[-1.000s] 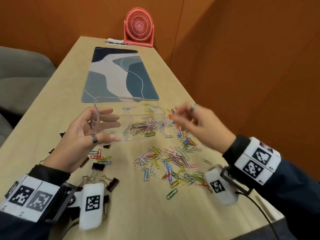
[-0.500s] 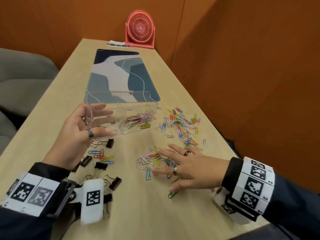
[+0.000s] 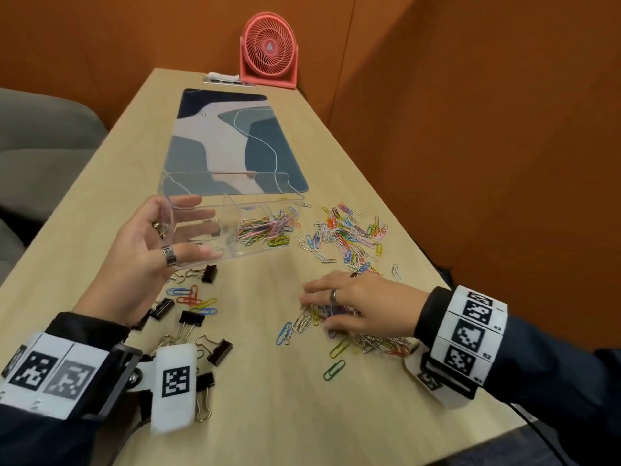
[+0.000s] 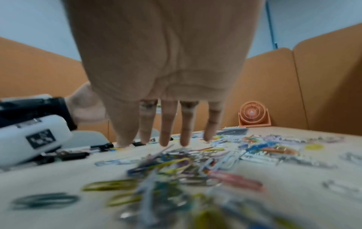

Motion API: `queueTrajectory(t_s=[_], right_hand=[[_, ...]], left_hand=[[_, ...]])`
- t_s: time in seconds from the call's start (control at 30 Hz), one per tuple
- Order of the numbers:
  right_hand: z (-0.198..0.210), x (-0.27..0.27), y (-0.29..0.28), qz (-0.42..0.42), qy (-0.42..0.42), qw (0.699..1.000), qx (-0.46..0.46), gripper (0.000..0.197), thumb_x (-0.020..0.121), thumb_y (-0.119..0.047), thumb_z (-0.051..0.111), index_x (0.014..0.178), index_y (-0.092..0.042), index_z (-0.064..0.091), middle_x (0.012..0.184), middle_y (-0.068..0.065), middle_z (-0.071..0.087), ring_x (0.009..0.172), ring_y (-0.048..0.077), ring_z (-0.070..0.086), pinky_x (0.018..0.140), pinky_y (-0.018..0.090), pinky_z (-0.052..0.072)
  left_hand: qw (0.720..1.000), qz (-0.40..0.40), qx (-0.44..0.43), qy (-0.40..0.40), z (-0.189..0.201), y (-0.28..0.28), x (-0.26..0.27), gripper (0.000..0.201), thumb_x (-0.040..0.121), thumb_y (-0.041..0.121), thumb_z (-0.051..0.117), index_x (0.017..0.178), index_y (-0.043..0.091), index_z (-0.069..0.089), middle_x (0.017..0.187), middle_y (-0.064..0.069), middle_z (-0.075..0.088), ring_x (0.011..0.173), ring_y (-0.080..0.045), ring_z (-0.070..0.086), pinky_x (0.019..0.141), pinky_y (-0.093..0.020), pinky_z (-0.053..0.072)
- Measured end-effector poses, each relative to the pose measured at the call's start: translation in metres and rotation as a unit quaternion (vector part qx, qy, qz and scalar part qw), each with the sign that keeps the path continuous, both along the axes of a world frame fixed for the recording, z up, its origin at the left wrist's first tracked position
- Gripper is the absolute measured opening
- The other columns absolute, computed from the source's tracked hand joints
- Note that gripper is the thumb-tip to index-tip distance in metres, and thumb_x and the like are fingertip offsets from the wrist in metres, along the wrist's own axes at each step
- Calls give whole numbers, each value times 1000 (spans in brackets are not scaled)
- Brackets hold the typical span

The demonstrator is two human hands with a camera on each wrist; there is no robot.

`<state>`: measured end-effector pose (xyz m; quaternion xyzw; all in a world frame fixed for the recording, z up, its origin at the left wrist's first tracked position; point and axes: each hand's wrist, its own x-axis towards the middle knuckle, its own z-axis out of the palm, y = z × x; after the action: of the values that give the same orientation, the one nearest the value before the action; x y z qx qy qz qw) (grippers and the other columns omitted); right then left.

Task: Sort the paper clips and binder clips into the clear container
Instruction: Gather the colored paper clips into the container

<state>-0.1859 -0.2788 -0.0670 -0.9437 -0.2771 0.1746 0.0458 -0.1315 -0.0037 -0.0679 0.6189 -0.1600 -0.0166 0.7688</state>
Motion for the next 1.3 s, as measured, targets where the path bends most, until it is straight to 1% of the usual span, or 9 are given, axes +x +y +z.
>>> queueTrajectory(t_s=[0.13,0.27,0.43,0.5,0.7,0.93,1.07,1.17,1.3], right_hand=[[1,-18,5,19,26,989,147,30,84,-31,67,113,-23,67,96,0,59,88,1,44,83,18,39],[-7,-18,9,30,91,990,105,28,77,-30,73,103,-21,69,83,-6,49,83,9,47,77,25,42],[-6,-1,-3,-61,99,988,104,14,81,-19,69,94,-14,67,65,-13,52,58,-2,50,57,9,36],[0,6,-8,-86,84,988,100,16,80,-21,71,95,-17,67,72,-11,53,62,-1,50,59,11,35],[6,23,-6,-48,55,997,-13,61,80,-43,67,135,-41,40,143,-8,32,128,17,30,104,39,33],[3,18,-21,-89,88,991,56,49,72,-24,78,116,-30,59,121,-5,43,110,13,43,90,18,39],[4,19,-23,-118,89,986,76,39,75,-21,76,111,-27,63,107,-1,51,93,14,50,82,25,43],[5,22,-21,-126,85,985,86,31,77,-20,74,107,-23,65,84,-14,52,73,11,49,67,20,41],[3,28,-19,-163,70,978,111,27,79,-18,73,106,-20,67,93,-5,66,84,12,61,78,22,49]], left_hand=[[1000,-4,9,5,-1,-2,-1,93,26,34,93,108,11,55,109,-7,68,103,-25,67,76,-36,58],[1000,1,12,4,-2,-4,-2,64,46,2,76,105,17,58,107,-6,67,102,-25,67,80,-40,57],[1000,4,18,4,-2,-5,-2,62,51,-10,69,106,18,58,104,-4,69,101,-23,68,82,-44,54],[1000,5,18,5,-1,-6,-3,63,52,-10,71,107,17,57,105,-4,69,101,-23,67,83,-45,54],[1000,5,18,14,1,-6,-3,68,49,-11,71,109,17,56,107,-6,68,103,-23,67,82,-41,56],[1000,0,13,11,-2,-5,-2,65,51,-12,69,107,17,57,101,-3,71,104,-24,66,80,-43,56],[1000,-7,15,4,-2,-7,-3,66,48,-13,70,106,18,58,101,-2,71,103,-24,66,79,-44,56],[1000,-9,16,5,-2,-6,-4,65,46,0,75,105,20,59,107,-7,69,102,-22,67,79,-42,57],[1000,-10,27,11,1,-6,-5,89,24,39,92,105,21,60,108,-4,70,104,-22,66,81,-42,56]])
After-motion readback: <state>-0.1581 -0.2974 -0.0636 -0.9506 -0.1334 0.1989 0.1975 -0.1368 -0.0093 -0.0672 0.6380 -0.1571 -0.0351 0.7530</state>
